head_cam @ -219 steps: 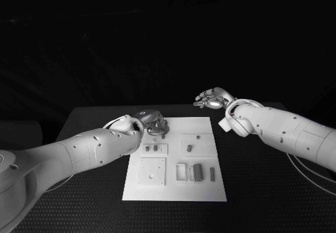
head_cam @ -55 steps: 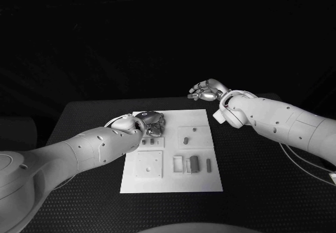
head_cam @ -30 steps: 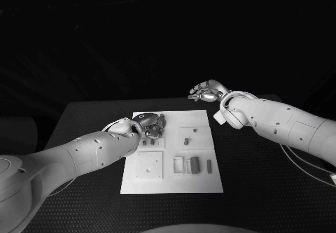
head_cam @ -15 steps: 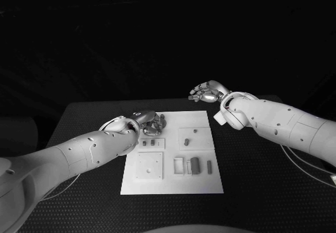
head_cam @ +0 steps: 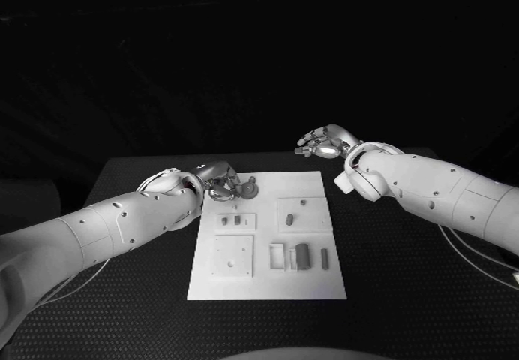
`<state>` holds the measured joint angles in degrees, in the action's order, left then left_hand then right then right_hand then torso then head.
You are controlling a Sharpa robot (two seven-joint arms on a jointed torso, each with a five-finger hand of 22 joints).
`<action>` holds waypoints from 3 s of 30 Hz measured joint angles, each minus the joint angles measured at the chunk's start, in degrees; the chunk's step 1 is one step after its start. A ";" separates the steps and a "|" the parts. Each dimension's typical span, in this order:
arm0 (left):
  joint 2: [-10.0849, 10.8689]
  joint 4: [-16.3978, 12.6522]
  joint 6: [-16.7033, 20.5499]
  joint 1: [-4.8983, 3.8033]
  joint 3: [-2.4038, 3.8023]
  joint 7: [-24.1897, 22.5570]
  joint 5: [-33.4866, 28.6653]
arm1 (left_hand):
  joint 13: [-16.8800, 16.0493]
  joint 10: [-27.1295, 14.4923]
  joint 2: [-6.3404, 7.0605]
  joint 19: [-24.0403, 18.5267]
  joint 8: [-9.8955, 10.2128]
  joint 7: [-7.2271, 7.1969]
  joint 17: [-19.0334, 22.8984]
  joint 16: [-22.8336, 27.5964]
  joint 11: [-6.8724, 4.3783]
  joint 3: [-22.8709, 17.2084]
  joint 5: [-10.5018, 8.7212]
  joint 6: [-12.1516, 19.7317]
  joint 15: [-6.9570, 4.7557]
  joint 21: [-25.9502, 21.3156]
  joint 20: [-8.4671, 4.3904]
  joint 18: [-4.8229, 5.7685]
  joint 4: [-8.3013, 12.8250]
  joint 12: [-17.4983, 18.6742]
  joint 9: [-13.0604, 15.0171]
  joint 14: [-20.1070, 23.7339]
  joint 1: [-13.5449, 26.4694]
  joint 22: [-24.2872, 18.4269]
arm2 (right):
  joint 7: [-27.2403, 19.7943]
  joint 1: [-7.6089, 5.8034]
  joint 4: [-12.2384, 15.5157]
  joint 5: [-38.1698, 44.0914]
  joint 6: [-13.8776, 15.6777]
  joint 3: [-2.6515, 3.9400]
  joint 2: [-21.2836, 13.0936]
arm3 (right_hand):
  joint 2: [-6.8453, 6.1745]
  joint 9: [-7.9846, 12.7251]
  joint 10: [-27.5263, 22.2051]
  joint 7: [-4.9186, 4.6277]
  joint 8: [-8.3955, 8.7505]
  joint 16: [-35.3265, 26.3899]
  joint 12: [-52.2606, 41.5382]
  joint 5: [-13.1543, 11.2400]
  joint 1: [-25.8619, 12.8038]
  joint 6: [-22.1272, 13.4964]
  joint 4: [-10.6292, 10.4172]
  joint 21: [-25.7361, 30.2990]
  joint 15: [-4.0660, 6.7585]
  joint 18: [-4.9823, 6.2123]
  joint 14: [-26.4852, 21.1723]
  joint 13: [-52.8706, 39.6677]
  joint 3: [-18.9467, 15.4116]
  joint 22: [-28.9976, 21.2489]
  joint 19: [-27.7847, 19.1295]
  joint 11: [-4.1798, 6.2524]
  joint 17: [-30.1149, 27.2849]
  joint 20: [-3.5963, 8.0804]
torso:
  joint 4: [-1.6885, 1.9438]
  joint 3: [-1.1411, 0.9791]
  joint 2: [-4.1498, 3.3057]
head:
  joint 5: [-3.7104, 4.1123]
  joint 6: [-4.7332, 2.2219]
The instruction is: Assemble the parts on the task board
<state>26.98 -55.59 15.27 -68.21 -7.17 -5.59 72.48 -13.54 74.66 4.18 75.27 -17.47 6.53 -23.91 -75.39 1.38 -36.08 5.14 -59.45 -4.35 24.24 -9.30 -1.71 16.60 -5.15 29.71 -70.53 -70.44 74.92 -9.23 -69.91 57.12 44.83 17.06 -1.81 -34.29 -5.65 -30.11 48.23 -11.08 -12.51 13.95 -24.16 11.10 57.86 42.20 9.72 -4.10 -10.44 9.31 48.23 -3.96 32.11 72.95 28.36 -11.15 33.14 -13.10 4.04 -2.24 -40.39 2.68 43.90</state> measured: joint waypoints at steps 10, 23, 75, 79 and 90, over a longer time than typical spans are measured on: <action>1.62 0.20 -0.98 0.07 -0.36 0.65 0.23 | 0.00 0.06 -0.04 0.08 0.00 0.00 -0.05 0.00 -0.05 -0.15 0.17 0.00 0.08 0.00 0.09 0.00 -0.15 -0.01 -0.01 -0.07 -0.07 -0.01 | 0.01 0.00 0.12 -0.01 0.01 0.00 -0.16 | 0.00 0.06 0.00 0.00 0.00 0.00 0.00 0.00 0.00 0.00 0.00 0.00 0.00 0.00 0.00 0.00 0.00 0.00 0.00 0.00 -0.05 0.00 | -0.02 -0.01 -0.02 | -0.14 0.09; 0.38 1.54 -1.72 0.20 -1.19 0.78 0.52 | 0.00 0.06 -0.04 0.09 0.01 -0.04 -0.10 0.00 -0.06 -0.14 0.17 0.04 0.10 0.00 0.10 0.00 -0.15 -0.08 -0.01 -0.07 -0.08 -0.01 | 0.01 0.00 0.05 -0.01 0.01 0.00 0.04 | 0.00 0.11 0.00 0.00 0.00 0.00 0.00 0.00 0.00 0.00 0.00 0.00 0.00 0.00 0.00 0.00 0.00 0.04 0.00 0.00 -0.10 0.00 | -0.09 -0.03 -0.05 | -0.20 0.16; -1.08 2.29 -4.19 0.62 -2.12 1.96 1.60 | -1.79 0.59 -0.87 0.29 0.22 -0.11 -0.42 0.23 -0.15 0.02 0.03 0.11 0.09 -0.23 -0.13 0.00 0.01 0.15 0.01 -0.33 0.18 0.01 | -0.02 0.00 -0.02 -0.02 0.01 0.00 0.16 | 0.00 0.33 0.21 0.00 -0.18 0.00 0.22 0.00 0.00 0.00 0.00 0.00 0.00 0.01 0.00 0.00 0.00 0.15 0.00 0.21 -0.31 0.00 | -0.10 -0.08 -0.05 | 0.13 0.49; -1.07 2.18 -4.27 0.60 -2.11 2.02 1.69 | -2.69 0.59 -0.87 0.29 0.22 -0.10 -0.48 0.23 -0.15 0.02 0.08 0.10 0.16 -0.23 -0.12 0.00 0.02 0.15 0.02 -0.40 0.19 0.01 | -0.02 0.00 -0.02 -0.02 0.01 0.00 0.17 | 0.00 0.33 0.21 0.00 -0.18 0.00 0.22 0.00 0.00 0.00 0.00 0.00 0.00 0.00 0.00 0.00 0.00 0.18 0.00 0.21 -0.31 0.00 | -0.10 -0.08 -0.05 | 0.15 0.47; -1.22 2.30 -4.28 0.59 -2.14 2.23 1.80 | -2.93 0.68 -0.86 0.30 0.18 0.01 -0.55 0.23 -0.05 0.01 0.12 -0.01 0.16 -0.23 -0.11 0.00 0.00 0.15 0.07 -0.41 0.19 0.00 | -0.02 0.00 -0.04 -0.03 0.01 0.00 0.18 | 0.00 0.39 0.21 0.00 -0.18 0.00 0.22 0.00 0.00 0.00 0.00 0.00 0.00 0.00 0.00 0.00 0.00 0.17 0.00 0.21 -0.31 0.00 | -0.09 -0.08 -0.05 | 0.26 0.43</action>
<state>25.76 -53.29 10.99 -67.63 -9.30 -3.36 74.28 -16.47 75.34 3.32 75.57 -17.28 6.54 -24.47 -75.16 1.33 -36.08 5.25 -59.46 -4.18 24.01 -9.41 -1.71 16.61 -5.00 29.78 -70.94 -70.25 74.93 -9.26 -69.91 57.08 44.80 17.07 -1.81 -34.12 -5.65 -29.72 48.43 -11.07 -12.69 13.95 -23.93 11.10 57.86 42.20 9.72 -4.10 -10.44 9.32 48.23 -3.96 32.11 73.12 28.36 -10.95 32.84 -13.10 3.95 -2.32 -40.44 2.94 44.33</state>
